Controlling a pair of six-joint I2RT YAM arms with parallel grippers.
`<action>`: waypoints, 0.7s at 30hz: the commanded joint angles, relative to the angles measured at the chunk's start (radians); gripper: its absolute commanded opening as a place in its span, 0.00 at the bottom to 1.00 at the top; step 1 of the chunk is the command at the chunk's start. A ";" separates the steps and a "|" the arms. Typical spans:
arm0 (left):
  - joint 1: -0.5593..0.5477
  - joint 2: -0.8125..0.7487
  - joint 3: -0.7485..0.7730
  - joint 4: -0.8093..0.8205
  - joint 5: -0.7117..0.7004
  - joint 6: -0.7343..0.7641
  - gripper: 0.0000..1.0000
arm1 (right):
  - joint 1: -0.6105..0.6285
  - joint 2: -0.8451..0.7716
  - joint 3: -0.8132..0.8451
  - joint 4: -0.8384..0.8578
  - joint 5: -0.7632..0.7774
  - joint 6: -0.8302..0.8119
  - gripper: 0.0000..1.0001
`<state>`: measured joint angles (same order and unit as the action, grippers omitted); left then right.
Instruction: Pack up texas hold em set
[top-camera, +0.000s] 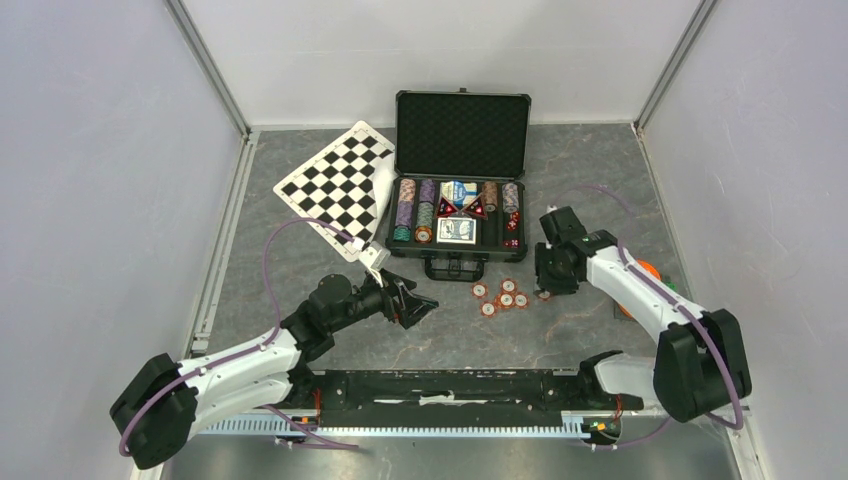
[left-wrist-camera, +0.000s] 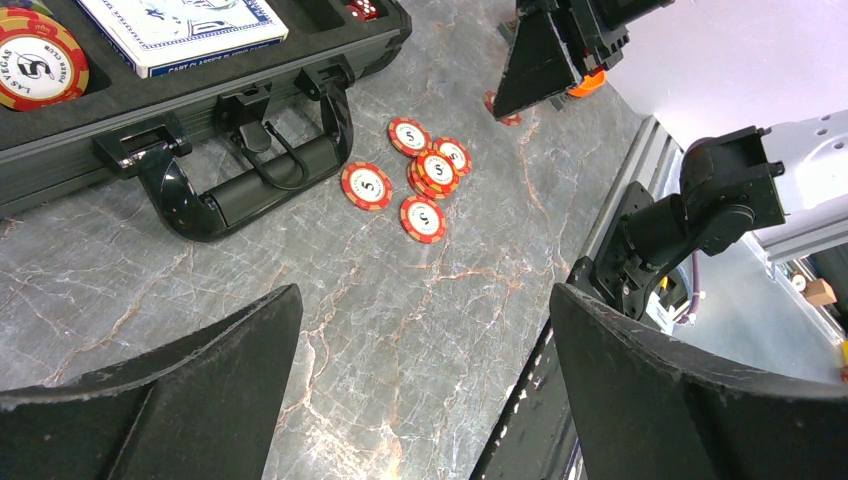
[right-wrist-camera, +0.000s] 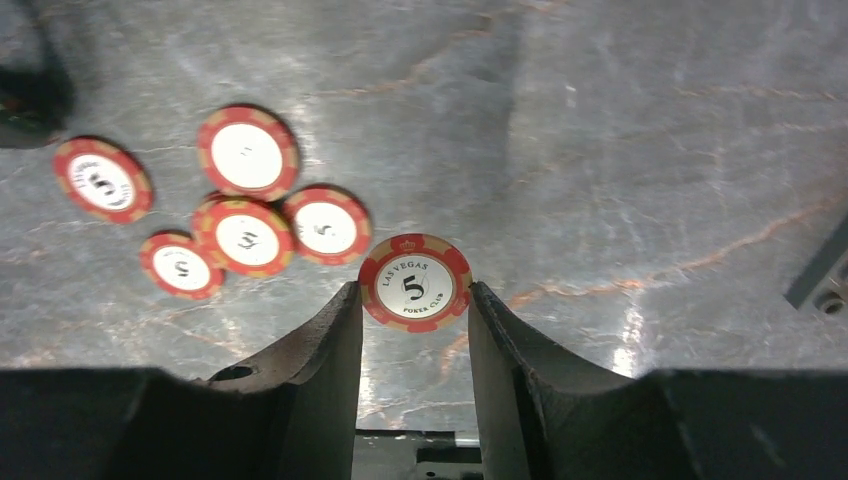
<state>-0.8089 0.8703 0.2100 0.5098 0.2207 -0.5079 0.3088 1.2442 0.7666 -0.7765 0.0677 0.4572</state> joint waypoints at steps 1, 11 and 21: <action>0.004 -0.006 0.000 0.028 0.011 0.029 1.00 | 0.086 0.050 0.081 0.034 -0.014 0.062 0.43; 0.004 -0.008 0.000 0.025 0.009 0.029 1.00 | 0.215 0.153 0.099 0.118 -0.025 0.127 0.43; 0.004 -0.011 0.000 0.026 0.011 0.028 1.00 | 0.290 0.240 0.112 0.160 0.002 0.169 0.42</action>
<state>-0.8089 0.8703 0.2100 0.5091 0.2207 -0.5079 0.5896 1.4628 0.8433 -0.6479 0.0452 0.5949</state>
